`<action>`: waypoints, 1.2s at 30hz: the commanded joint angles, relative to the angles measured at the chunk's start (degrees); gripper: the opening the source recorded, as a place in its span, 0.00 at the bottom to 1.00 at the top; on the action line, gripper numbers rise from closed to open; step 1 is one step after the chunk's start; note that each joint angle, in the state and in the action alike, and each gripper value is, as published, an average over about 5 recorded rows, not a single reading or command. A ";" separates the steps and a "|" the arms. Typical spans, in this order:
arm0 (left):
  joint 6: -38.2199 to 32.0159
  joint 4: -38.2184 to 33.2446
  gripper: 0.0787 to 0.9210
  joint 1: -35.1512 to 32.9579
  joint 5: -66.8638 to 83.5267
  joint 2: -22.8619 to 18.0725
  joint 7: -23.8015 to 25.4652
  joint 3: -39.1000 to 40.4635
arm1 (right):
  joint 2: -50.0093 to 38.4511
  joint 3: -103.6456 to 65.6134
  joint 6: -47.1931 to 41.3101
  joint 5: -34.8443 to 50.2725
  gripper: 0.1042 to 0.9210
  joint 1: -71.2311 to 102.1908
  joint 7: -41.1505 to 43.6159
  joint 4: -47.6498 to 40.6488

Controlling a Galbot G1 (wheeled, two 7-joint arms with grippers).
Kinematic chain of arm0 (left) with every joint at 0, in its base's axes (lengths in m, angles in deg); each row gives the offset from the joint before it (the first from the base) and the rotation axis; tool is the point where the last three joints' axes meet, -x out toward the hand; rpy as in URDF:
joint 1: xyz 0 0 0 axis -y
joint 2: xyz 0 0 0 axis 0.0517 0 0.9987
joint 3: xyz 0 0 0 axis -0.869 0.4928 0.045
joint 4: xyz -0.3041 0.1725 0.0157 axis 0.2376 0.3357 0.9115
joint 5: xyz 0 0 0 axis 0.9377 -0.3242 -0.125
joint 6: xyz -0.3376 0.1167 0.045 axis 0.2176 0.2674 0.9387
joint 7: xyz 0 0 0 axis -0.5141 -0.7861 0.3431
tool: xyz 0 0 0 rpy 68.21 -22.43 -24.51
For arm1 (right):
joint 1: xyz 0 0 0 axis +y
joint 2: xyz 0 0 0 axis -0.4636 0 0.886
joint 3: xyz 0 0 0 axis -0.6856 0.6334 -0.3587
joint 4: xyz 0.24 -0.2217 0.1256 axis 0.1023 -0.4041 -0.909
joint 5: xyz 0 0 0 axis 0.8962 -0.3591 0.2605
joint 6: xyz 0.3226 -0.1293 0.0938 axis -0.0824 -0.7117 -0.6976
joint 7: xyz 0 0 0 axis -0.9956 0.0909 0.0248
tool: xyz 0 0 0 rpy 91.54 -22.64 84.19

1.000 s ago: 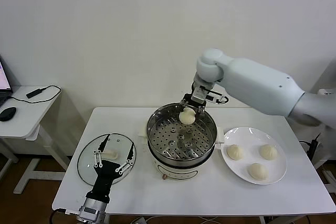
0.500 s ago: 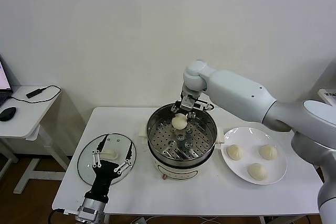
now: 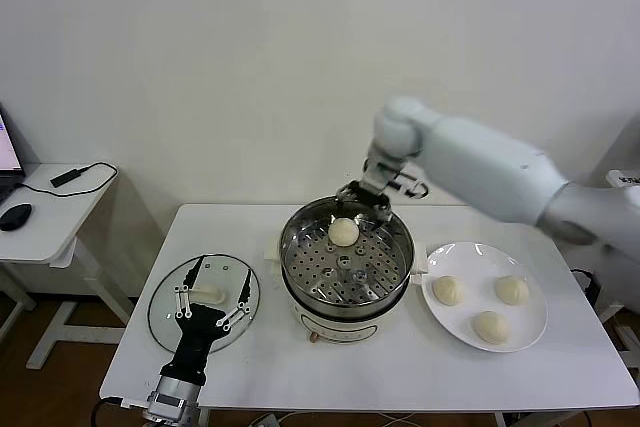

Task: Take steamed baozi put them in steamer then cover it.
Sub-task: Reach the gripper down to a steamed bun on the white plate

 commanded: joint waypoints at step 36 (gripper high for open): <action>-1.23 1.38 0.88 -0.17 -1.37 0.07 0.33 -0.77 | -19.94 19.80 -24.33 18.30 0.88 8.52 -20.49 -0.80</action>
